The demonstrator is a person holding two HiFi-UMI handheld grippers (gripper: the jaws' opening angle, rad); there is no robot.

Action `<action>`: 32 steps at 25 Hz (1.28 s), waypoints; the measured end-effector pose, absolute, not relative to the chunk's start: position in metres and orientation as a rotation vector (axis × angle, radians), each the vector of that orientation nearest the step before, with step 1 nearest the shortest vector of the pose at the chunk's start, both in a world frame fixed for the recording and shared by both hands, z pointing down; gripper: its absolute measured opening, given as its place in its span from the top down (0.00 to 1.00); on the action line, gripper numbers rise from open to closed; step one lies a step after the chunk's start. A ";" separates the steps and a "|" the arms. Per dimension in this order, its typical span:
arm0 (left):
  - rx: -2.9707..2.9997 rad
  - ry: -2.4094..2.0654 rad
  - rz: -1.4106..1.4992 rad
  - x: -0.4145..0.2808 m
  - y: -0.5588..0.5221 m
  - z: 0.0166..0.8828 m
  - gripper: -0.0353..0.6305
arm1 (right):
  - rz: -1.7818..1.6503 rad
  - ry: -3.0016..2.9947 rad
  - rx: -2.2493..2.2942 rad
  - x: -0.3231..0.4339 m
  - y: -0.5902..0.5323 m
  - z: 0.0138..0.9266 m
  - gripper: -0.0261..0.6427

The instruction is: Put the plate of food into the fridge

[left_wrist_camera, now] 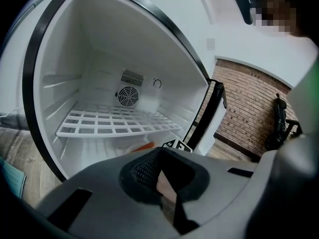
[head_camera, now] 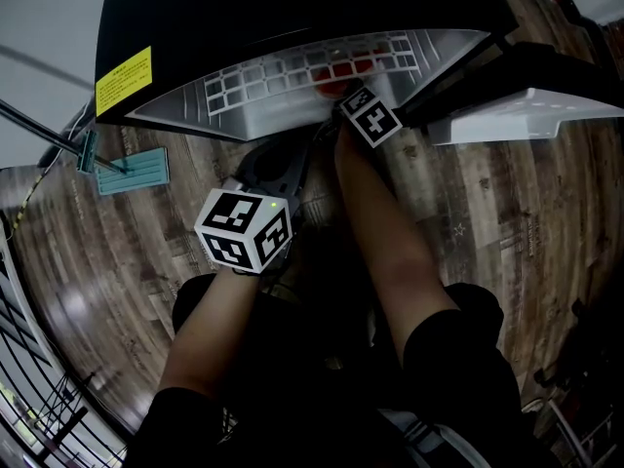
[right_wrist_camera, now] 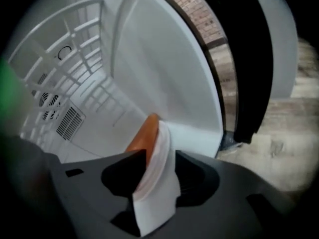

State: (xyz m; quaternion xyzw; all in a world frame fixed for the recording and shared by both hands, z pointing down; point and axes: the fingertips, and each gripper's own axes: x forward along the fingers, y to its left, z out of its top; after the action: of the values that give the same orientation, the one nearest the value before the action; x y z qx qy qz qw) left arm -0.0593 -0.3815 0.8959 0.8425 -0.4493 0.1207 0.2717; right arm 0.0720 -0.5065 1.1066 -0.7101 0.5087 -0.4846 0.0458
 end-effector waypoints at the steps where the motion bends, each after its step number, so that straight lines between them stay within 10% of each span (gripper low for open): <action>1: 2.269 -1.210 0.322 -0.059 -0.382 0.895 0.95 | -1.445 1.582 -2.181 0.073 -0.507 1.102 0.70; 5: 2.266 -1.219 0.313 -0.059 -0.384 0.894 0.95 | -1.407 1.739 -2.134 0.068 -0.495 1.087 0.94; 21: 2.089 -1.327 0.442 -0.048 -0.300 0.816 0.95 | -1.166 2.705 -1.944 0.088 -0.342 0.879 0.94; 32: 2.072 -1.378 0.360 -0.002 -0.312 0.555 0.95 | -0.912 2.668 -1.904 0.111 -0.340 0.547 0.94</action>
State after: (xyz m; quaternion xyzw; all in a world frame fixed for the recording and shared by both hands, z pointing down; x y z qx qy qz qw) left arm -0.0019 -0.3115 0.5545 0.7839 -0.5212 0.1362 0.3087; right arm 0.1105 -0.3396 0.5468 -0.5549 0.7776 -0.2659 -0.1298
